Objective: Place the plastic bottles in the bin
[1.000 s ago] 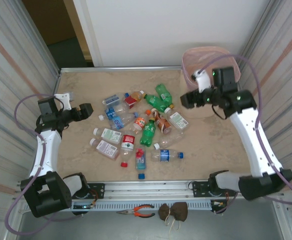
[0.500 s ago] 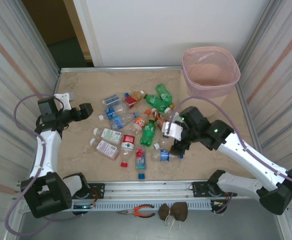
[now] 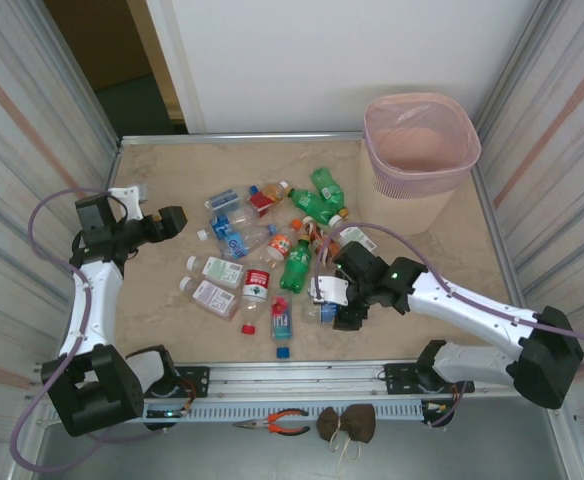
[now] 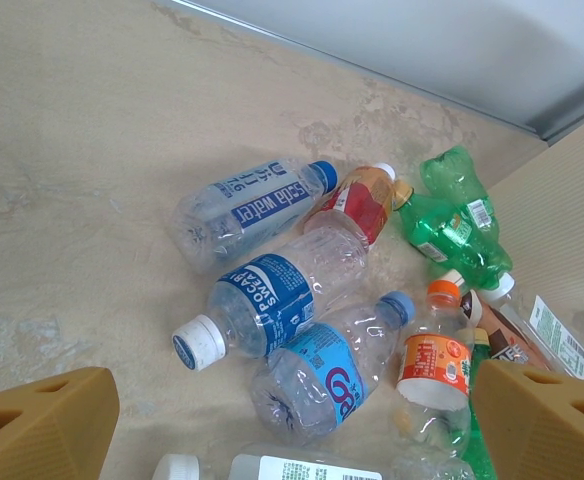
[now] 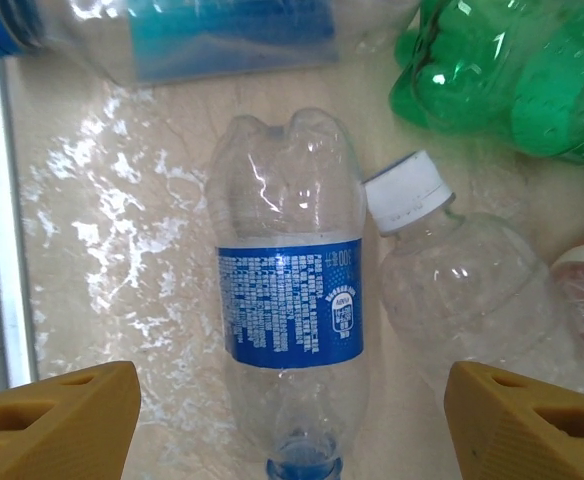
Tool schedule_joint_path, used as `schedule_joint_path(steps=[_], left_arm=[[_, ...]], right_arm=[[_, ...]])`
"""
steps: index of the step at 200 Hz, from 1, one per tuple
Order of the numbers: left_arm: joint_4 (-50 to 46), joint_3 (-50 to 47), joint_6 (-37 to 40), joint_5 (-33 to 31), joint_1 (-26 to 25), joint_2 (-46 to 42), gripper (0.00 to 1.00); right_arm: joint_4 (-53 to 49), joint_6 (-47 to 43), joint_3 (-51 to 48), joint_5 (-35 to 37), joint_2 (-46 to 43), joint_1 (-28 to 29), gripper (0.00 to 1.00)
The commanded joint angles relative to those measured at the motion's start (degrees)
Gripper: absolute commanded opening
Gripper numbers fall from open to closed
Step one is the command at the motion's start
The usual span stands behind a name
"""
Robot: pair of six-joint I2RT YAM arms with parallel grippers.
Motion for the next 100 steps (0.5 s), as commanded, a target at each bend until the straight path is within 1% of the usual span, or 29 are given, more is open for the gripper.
schedule_joint_path(steps=[1, 72, 100], left_arm=[[1.3, -0.6, -0.5, 1.6, 0.4, -1.6, 0.92], [1.4, -0.5, -0.7, 1.3, 0.4, -1.8, 0.92], [1.4, -0.7, -0.5, 0.6, 0.4, -2.2, 0.92]], right_arm=[[5.0, -1.5, -1.3, 0.9, 2.1, 0.5, 0.77], [7.7, -1.9, -1.2, -2.3, 10.3, 1.3, 0.75], [7.1, -1.9, -0.4, -1.6, 13.5, 2.5, 0.72]])
